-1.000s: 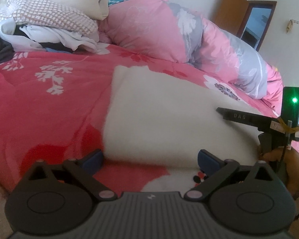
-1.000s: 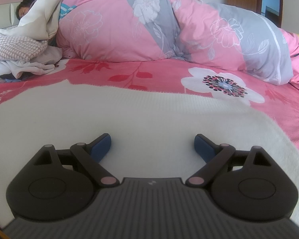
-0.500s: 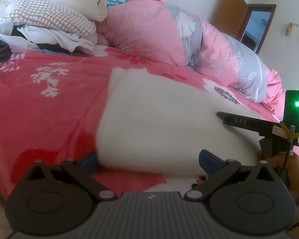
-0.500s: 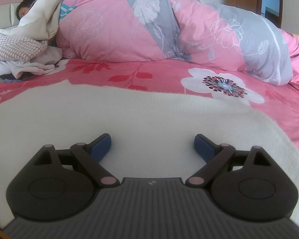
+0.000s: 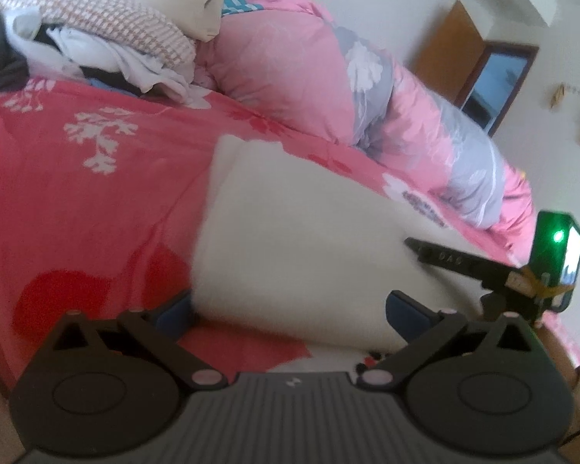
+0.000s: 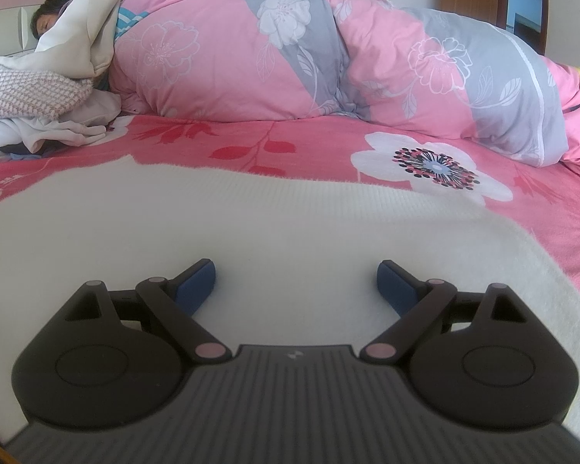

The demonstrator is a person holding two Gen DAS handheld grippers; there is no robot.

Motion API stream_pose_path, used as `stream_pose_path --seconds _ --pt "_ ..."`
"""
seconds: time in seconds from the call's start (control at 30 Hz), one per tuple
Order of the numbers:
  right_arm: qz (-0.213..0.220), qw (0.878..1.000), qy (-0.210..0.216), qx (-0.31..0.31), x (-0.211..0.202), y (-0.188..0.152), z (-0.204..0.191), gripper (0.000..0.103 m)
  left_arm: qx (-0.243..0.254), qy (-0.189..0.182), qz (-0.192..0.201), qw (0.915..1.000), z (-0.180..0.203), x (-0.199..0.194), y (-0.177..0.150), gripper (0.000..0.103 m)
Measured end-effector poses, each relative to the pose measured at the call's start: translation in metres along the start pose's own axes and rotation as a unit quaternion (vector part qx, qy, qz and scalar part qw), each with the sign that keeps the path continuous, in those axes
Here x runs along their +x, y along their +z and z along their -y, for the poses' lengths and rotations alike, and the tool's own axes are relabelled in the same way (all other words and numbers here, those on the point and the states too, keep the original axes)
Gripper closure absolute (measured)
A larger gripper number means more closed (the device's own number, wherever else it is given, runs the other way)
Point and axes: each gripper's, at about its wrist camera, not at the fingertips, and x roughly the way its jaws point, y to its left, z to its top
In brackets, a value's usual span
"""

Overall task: Fold towel
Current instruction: 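Lower the open left tool onto the edge of the cream fleece, then close the left tool on a corner of the fleece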

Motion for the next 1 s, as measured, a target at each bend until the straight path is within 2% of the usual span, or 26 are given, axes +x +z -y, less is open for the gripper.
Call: stream_pose_path --seconds 0.2,0.73,1.0 --pt "0.001 1.000 0.000 0.000 0.000 0.000 -0.001 0.012 -0.045 -0.019 0.013 0.9987 -0.009 -0.002 -0.002 0.000" --pt "0.001 1.000 0.000 -0.001 0.000 0.000 0.000 0.012 -0.085 -0.037 0.037 0.9950 -0.014 0.020 0.006 0.000" --pt "0.001 1.000 -0.001 -0.001 0.000 0.000 0.000 0.012 -0.101 -0.047 0.021 0.9935 -0.012 0.011 0.002 0.000"
